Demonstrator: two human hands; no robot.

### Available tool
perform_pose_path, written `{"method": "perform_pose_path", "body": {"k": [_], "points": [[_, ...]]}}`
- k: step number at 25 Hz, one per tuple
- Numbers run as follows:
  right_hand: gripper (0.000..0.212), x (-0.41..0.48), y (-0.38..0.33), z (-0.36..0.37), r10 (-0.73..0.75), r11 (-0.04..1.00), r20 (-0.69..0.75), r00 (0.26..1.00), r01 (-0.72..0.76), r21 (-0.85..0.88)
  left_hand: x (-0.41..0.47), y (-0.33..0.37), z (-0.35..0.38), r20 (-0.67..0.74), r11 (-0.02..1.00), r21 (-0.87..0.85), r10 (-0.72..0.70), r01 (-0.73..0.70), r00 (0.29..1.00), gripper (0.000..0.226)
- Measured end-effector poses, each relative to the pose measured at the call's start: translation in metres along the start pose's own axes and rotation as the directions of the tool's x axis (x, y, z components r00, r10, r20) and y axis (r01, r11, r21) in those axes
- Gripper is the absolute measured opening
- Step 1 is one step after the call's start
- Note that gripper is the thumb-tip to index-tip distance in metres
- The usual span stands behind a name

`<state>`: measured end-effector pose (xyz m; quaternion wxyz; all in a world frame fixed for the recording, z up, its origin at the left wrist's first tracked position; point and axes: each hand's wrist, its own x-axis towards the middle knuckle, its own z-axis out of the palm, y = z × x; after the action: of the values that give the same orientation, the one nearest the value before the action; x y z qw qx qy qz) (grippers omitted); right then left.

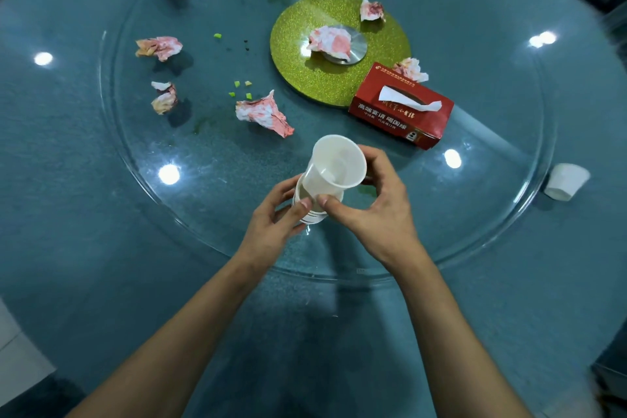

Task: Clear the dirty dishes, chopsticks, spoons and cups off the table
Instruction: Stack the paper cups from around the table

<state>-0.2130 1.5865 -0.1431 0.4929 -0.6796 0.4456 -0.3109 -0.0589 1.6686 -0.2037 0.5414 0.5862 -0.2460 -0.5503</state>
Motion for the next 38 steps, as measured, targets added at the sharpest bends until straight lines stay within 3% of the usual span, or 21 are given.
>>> {"method": "perform_pose_path", "body": {"k": [6, 9, 13, 15, 19, 22, 26, 32, 38], "points": [[0.062, -0.004, 0.009, 0.007, -0.038, 0.976, 0.105, 0.994, 0.060, -0.210, -0.005, 0.007, 0.000, -0.024, 0.990, -0.100, -0.100, 0.097, 0.995, 0.052], [0.064, -0.007, 0.012, 0.008, -0.031, 0.978, 0.128, 0.991, 0.056, -0.201, -0.007, 0.008, 0.000, -0.029, 0.992, -0.092, -0.093, 0.090, 0.995, 0.057], [0.045, -0.012, 0.018, 0.012, 0.121, 0.991, -0.007, 0.993, -0.120, 0.056, -0.008, 0.011, 0.000, -0.014, 0.994, -0.086, -0.070, 0.068, 0.997, 0.045], [0.035, -0.013, 0.023, 0.017, 0.251, 0.957, -0.003, 0.968, -0.248, 0.151, -0.008, 0.011, 0.001, -0.018, 0.995, -0.077, -0.058, 0.057, 0.998, 0.043], [0.054, -0.022, 0.033, 0.034, 0.431, 0.864, 0.134, 0.893, -0.450, 0.226, -0.011, 0.012, 0.004, -0.022, 0.997, -0.069, -0.033, 0.031, 0.999, 0.033], [0.050, -0.027, 0.034, 0.040, 0.439, 0.841, 0.125, 0.890, -0.456, 0.291, -0.015, 0.015, 0.009, -0.031, 0.998, -0.063, -0.025, 0.023, 0.999, 0.030], [0.071, -0.036, 0.030, 0.038, 0.397, 0.865, 0.101, 0.912, -0.409, 0.290, -0.029, 0.017, 0.015, -0.044, 0.999, -0.045, -0.013, 0.011, 0.999, 0.029], [0.049, -0.065, 0.021, 0.024, 0.354, 0.874, 0.096, 0.930, -0.366, 0.320, -0.060, 0.013, 0.023, -0.040, 0.999, -0.047, 0.000, -0.002, 0.999, 0.033], [0.063, -0.111, 0.015, 0.009, 0.347, 0.872, 0.080, 0.934, -0.353, 0.339, -0.102, 0.006, 0.038, 0.008, 0.996, -0.047, 0.074, -0.073, 0.997, 0.041]]}}
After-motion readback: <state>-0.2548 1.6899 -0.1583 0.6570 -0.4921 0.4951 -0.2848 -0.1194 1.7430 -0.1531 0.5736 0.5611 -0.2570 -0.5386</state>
